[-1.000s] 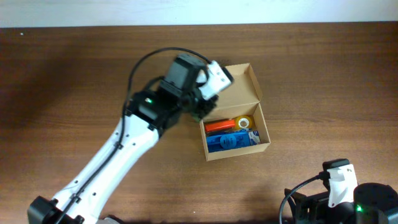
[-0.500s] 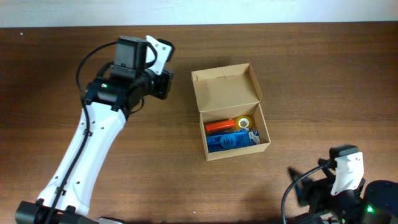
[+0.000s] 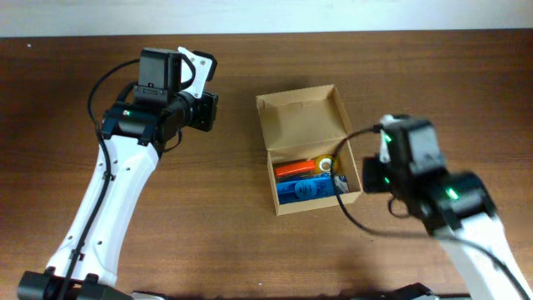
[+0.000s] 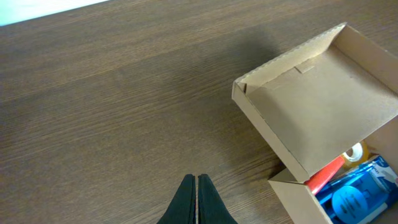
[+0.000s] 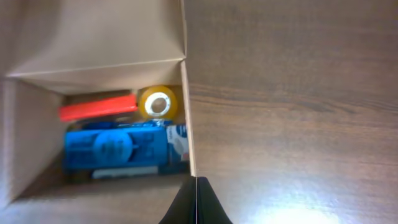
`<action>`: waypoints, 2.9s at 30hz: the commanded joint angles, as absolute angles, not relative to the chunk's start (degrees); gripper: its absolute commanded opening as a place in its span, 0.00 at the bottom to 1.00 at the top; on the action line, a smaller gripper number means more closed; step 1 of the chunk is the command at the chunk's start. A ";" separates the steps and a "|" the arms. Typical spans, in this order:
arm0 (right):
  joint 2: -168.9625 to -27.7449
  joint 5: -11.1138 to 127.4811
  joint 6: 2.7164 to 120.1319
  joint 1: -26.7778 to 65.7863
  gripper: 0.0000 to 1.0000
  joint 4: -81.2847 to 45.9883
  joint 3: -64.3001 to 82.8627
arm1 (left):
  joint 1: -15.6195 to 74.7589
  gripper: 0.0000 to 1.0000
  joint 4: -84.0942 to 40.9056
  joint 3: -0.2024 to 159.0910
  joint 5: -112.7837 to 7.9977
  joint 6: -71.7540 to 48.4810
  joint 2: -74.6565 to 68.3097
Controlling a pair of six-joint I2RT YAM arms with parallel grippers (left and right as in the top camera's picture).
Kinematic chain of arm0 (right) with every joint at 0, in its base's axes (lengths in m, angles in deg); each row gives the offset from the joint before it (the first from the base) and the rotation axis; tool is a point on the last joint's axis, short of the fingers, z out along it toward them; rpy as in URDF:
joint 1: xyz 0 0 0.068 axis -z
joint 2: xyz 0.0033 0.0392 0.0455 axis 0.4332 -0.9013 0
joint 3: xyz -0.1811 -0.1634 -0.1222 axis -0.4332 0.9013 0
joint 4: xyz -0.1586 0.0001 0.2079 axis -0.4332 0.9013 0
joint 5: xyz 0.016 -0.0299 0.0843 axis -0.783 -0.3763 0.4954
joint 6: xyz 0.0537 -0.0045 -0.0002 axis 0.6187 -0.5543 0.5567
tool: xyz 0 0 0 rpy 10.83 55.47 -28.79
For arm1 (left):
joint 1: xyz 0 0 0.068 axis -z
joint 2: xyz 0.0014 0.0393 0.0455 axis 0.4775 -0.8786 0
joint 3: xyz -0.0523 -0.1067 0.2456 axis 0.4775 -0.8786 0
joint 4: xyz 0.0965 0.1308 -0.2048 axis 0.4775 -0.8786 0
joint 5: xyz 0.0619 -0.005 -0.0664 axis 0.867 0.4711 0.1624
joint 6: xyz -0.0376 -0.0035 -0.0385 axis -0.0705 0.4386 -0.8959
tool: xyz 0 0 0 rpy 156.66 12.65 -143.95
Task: Pack container
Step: 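Move the right gripper to the box's right side near the lid, then swing the box lid over with both grippers to close it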
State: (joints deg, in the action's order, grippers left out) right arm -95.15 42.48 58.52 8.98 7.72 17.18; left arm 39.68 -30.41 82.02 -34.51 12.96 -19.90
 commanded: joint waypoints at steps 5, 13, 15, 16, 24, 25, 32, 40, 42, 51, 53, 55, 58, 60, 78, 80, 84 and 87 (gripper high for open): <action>-109.51 47.24 58.10 18.07 0.04 0.90 17.64 | 38.54 0.02 -30.28 82.88 -33.99 12.37 -19.05; -119.78 61.58 49.64 25.44 0.04 -5.57 17.64 | 38.41 0.02 -30.28 82.88 -33.99 12.15 -19.05; -122.21 64.16 49.21 25.31 0.04 -5.77 17.64 | 38.41 0.02 -30.30 82.88 -33.99 12.15 -19.05; -123.13 65.36 49.21 25.15 0.04 -5.73 17.64 | 38.41 0.02 -30.30 82.88 -33.99 12.13 -19.05; -125.47 76.71 49.91 21.64 0.04 -5.51 17.64 | 38.41 0.02 -30.28 82.88 -33.97 12.13 -19.05; -125.45 76.66 50.89 20.83 0.04 -5.48 17.64 | 38.41 0.02 -30.28 82.88 -33.97 12.13 -19.05; -125.47 76.40 55.02 15.34 0.04 -6.86 17.64 | 38.41 0.02 -30.28 82.88 -33.88 12.15 -19.05; -125.36 70.52 57.71 17.50 0.04 -15.28 17.55 | 37.19 0.02 -31.57 82.79 -29.47 1.60 -20.10; -125.36 71.16 57.66 18.82 0.04 -20.57 17.55 | 36.16 0.02 -31.62 82.02 -29.62 -4.11 -22.53; -129.31 76.64 57.69 22.23 0.04 -30.95 17.58 | 35.85 0.02 -28.45 81.35 -40.87 -17.59 -38.88; -130.58 77.65 57.99 22.75 0.04 -31.89 17.58 | 35.85 0.02 -26.50 81.35 -43.50 -19.89 -41.59; -132.22 79.64 58.80 23.58 0.04 -33.27 17.58 | 35.85 0.02 -24.73 81.35 -43.65 -23.54 -44.38; -134.71 85.12 59.06 24.65 0.04 -35.28 17.58 | 35.85 0.02 -20.16 81.35 -49.42 -24.46 -48.01; -136.31 86.67 60.57 24.72 0.04 -36.48 17.58 | 35.88 0.02 -17.80 81.35 -51.85 -27.36 -49.85; -141.14 102.72 65.18 24.56 0.04 -48.08 17.58 | 36.01 0.02 9.28 81.65 -71.93 -33.02 -53.32; -141.09 106.00 65.23 24.63 0.04 -51.52 17.44 | 36.01 0.02 9.19 82.13 -73.70 -32.15 -53.32; -140.88 110.61 65.21 24.63 0.04 -51.19 13.84 | 35.77 0.02 9.19 82.18 -75.01 -30.77 -52.25; -139.61 111.24 64.92 24.61 0.04 -47.76 10.67 | 35.74 0.02 9.15 82.18 -75.17 -28.61 -49.94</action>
